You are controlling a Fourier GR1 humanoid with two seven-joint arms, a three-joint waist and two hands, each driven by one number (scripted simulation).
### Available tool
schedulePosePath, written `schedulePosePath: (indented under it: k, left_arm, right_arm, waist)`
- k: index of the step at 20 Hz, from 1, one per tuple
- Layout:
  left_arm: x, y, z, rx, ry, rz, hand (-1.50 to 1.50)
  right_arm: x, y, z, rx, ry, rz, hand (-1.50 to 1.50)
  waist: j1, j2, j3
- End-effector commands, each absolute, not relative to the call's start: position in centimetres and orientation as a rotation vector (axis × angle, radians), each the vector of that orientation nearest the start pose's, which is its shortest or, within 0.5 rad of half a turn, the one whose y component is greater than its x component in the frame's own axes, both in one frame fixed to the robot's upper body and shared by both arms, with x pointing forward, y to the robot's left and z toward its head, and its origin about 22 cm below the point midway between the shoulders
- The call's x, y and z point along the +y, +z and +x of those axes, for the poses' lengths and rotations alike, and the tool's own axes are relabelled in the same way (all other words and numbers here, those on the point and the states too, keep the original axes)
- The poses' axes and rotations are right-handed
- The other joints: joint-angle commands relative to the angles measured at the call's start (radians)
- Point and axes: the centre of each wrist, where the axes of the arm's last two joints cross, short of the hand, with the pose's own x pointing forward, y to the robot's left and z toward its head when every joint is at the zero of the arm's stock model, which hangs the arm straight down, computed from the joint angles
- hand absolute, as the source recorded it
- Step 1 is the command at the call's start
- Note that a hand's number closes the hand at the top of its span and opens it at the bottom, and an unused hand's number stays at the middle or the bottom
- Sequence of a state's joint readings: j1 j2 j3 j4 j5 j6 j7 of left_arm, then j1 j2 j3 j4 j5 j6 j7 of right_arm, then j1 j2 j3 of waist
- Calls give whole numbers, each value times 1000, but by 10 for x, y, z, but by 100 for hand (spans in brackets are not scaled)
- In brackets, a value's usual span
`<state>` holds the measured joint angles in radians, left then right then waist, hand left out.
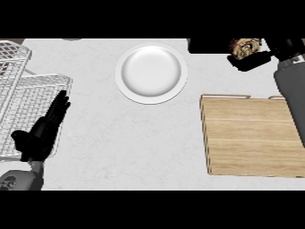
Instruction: Pick the cupcake from the tray and place it in the plate
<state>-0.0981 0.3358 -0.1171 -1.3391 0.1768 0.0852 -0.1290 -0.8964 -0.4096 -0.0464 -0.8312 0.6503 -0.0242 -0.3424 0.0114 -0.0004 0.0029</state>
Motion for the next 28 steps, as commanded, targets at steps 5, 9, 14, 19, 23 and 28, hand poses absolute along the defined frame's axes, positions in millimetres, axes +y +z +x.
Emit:
schedulePosePath:
  k: [5,9,14,19,23,28]
  left_arm:
    - [281,-28,241,-1510,-155,149,0]
    - [287,-14,257,-1509,-167,147,0]
    - [309,-12,265,-1533,-172,137,0]
    - [275,-19,255,-1542,-184,130,0]
    - [279,-1,272,-1555,-206,118,0]
    - [275,-3,281,-1567,-202,104,0]
  right_arm:
    - [-196,159,449,-1873,1035,-614,150]
    - [-150,129,447,-1858,1052,-567,150]
    - [-113,132,452,-1879,1051,-550,150]
    - [-80,111,450,-1822,1075,-558,150]
    - [-84,99,449,-1813,765,-496,150]
    - [-80,87,448,-1675,785,-551,-150]
  waist:
    - [8,2,-3]
    - [11,5,-3]
    - [12,8,-3]
    - [36,16,-3]
    - [56,23,-2]
    - [66,27,-3]
